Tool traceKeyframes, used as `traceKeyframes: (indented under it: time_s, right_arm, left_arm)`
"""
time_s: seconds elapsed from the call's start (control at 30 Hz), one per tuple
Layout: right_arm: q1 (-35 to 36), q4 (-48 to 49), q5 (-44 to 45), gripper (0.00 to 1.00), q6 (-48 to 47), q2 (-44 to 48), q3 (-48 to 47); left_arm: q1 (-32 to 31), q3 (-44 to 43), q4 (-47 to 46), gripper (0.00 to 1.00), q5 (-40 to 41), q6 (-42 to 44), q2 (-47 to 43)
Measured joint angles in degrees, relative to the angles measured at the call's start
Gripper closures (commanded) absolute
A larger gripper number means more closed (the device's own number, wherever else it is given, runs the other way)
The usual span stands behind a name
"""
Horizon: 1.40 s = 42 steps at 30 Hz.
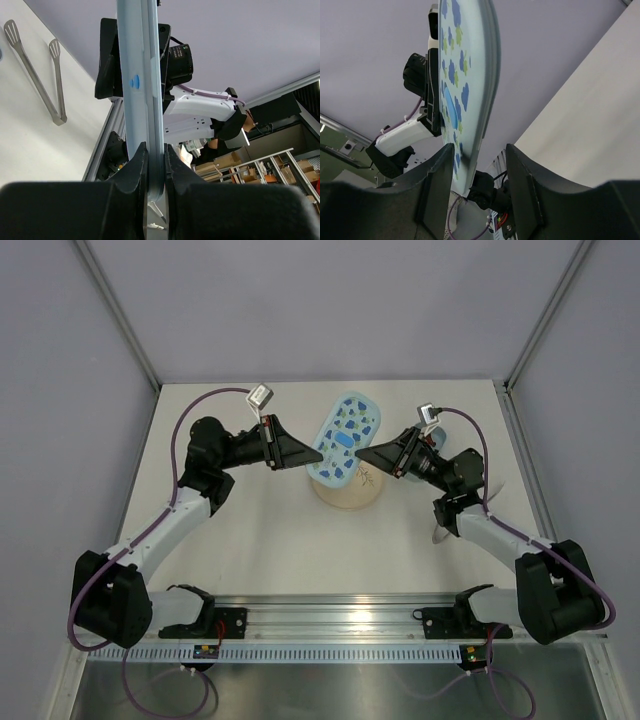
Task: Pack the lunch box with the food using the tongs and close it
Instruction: Pick up the box lid from the center of the board, then close the box lid on the packing box.
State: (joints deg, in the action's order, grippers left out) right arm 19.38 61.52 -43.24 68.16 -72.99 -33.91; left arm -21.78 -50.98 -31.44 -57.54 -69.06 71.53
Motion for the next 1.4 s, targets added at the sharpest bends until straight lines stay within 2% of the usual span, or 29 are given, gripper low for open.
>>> traceKeyframes:
  time_s: [0.17, 0.27, 0.4, 0.43, 0.5, 0.53, 0.57, 0.63, 0.67, 0.7, 0.73, 0.9, 1.03, 1.2, 1.3, 1.4]
  right_arm:
    - [0.0, 2.5, -1.0, 0.51, 1.6, -0.4, -1.5]
    - [0.0, 2.5, -1.5, 0.56, 1.6, -0.3, -2.4]
    - [0.0, 0.6, -1.9, 0.72, 1.0, -0.3, -3.1]
    - [0.0, -0.2, -1.9, 0.88, 0.7, -0.3, -3.3]
    - [-0.1, -1.7, -2.0, 0.92, 0.8, 0.0, -3.6]
    - [-0.1, -3.2, -1.9, 1.0, 0.5, 0.4, -4.0]
    - [-0.1, -4.8, -1.9, 1.0, -0.2, 1.0, -4.3]
    - [-0.1, -9.0, -1.8, 1.0, -2.3, 2.3, -5.1]
    - [-0.1, -12.1, -1.8, 1.0, -3.6, 3.1, -5.8]
    - [0.0, -15.3, -1.6, 1.0, -5.6, 3.9, -6.7]
    - [0.0, -18.8, -1.3, 1.0, -7.4, 4.8, -7.9]
    - [-1.1, -35.0, -0.1, 1.0, -15.9, 7.5, -15.3]
    - [-6.1, -48.5, 2.0, 1.0, -20.8, 7.6, -21.0]
    - [-19.8, -60.8, 0.5, 1.0, -23.5, 3.5, -23.2]
    - [-27.8, -65.3, -1.4, 1.0, -24.5, -2.8, -23.1]
    - [-32.4, -69.7, -3.0, 1.0, -26.8, -9.5, -23.1]
  left_arm:
    - [0.0, 0.0, 0.0, 1.0, -0.4, 0.0, 0.0]
    - [0.0, 0.0, 0.0, 1.0, -0.4, 0.1, 0.0]
    - [0.0, 0.0, -0.3, 1.0, -0.6, 0.0, 0.0]
    - [0.0, 0.0, -0.5, 1.0, -0.6, 0.0, 0.0]
    - [0.2, 0.0, -0.5, 1.0, -0.7, 0.5, 0.0]
    - [0.3, 0.0, -0.4, 1.0, -0.8, 1.0, 0.1]
    - [0.3, 0.0, -0.2, 1.0, -0.7, 1.7, 0.0]
    - [0.3, -0.2, 1.8, 0.65, -0.6, 3.8, -0.2]
    - [0.3, -0.5, 4.0, 0.42, -0.3, 5.6, -0.4]
    - [0.3, -0.9, 6.1, 0.09, -0.1, 7.4, -0.5]
    - [0.3, -1.4, 8.8, 0.01, 0.1, 9.2, -0.6]
    - [0.2, -3.8, 22.7, 0.01, 2.5, 17.7, -1.7]
    - [0.2, -6.0, 32.4, 0.01, 5.9, 24.2, -3.6]
    - [0.5, -8.3, 42.0, 0.01, 11.9, 30.6, -6.2]
    - [0.7, -8.6, 45.7, 0.01, 14.5, 32.9, -7.2]
    - [0.7, -8.6, 48.4, 0.01, 16.2, 34.4, -7.7]
